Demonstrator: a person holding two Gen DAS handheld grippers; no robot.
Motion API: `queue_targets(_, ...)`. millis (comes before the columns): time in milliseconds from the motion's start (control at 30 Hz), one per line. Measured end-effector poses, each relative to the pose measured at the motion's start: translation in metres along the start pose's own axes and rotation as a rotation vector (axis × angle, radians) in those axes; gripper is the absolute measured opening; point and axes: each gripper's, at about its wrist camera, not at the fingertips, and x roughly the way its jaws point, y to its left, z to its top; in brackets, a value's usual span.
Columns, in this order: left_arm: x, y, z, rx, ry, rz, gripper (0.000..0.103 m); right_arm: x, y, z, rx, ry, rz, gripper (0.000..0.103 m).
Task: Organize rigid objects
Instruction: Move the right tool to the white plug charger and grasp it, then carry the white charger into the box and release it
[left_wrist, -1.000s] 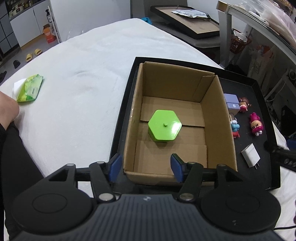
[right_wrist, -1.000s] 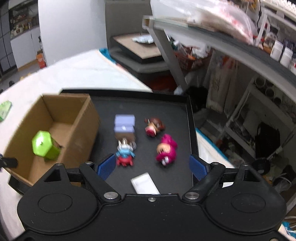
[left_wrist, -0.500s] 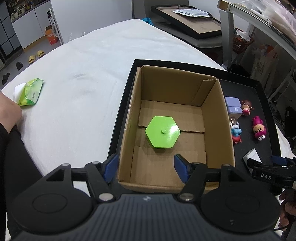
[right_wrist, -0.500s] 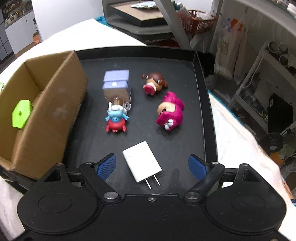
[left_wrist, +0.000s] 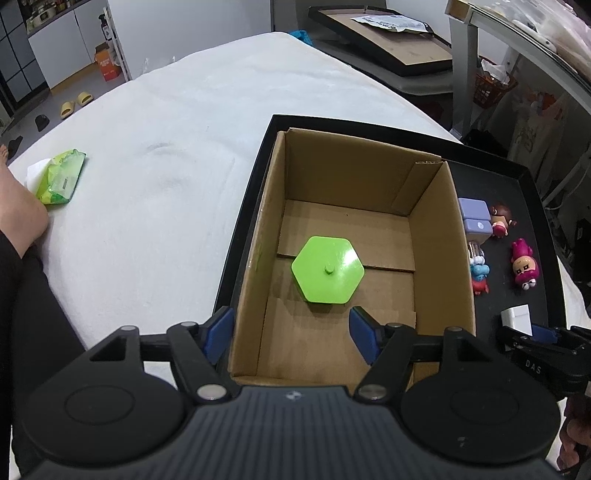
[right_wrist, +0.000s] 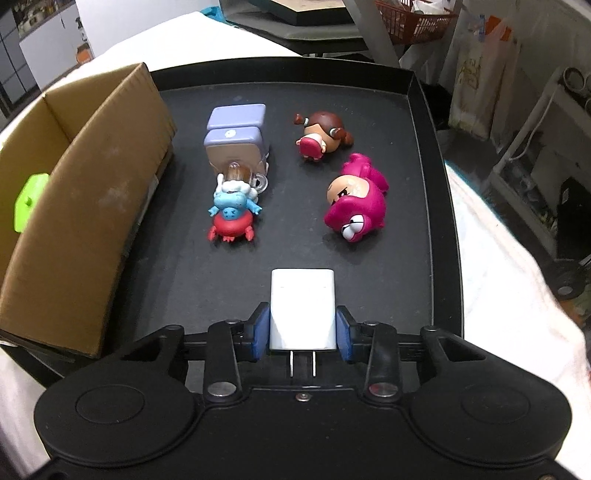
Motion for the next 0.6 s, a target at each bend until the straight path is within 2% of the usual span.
queue_targets(600, -0.006, 0.018, 0.000, -0.054, -0.021, -0.059, 0.067, -0.049, 0.024, 0.037, -0.039, -0.114, 0.004, 0.036)
